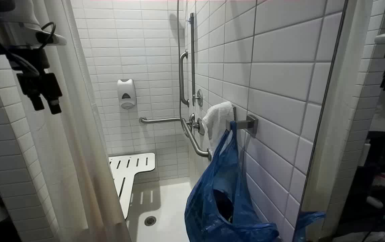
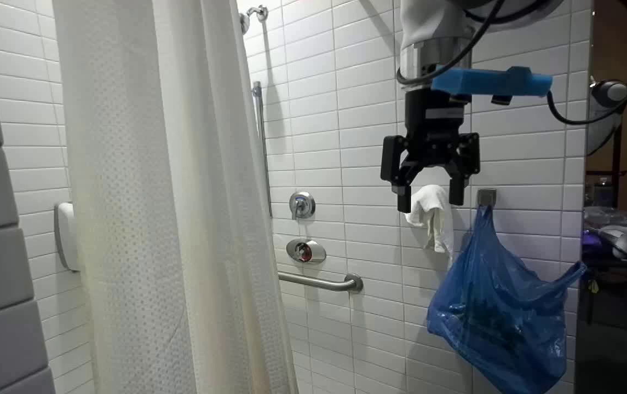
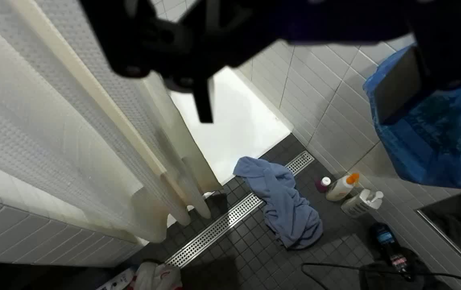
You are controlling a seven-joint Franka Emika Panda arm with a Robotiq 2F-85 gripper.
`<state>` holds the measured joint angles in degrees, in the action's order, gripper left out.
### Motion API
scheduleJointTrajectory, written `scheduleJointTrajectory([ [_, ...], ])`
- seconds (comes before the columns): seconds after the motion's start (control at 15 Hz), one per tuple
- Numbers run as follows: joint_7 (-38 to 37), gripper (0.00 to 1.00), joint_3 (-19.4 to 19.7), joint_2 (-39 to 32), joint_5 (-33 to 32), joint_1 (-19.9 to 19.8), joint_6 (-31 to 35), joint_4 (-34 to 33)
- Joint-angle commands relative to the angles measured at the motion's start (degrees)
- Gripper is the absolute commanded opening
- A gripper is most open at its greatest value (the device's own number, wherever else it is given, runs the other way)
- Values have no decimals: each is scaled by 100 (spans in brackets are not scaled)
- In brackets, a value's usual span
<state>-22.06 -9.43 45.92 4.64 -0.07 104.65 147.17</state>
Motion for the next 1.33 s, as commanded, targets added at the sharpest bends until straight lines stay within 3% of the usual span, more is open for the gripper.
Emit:
scheduleJointTrajectory([
  [0.0,16,100,-17,-1,12,-26,-16,-13],
  [0.73,17,100,-17,-1,12,-26,-16,-13],
  [1.27,-1006,100,-144,-423,-347,-758,955,-64],
])
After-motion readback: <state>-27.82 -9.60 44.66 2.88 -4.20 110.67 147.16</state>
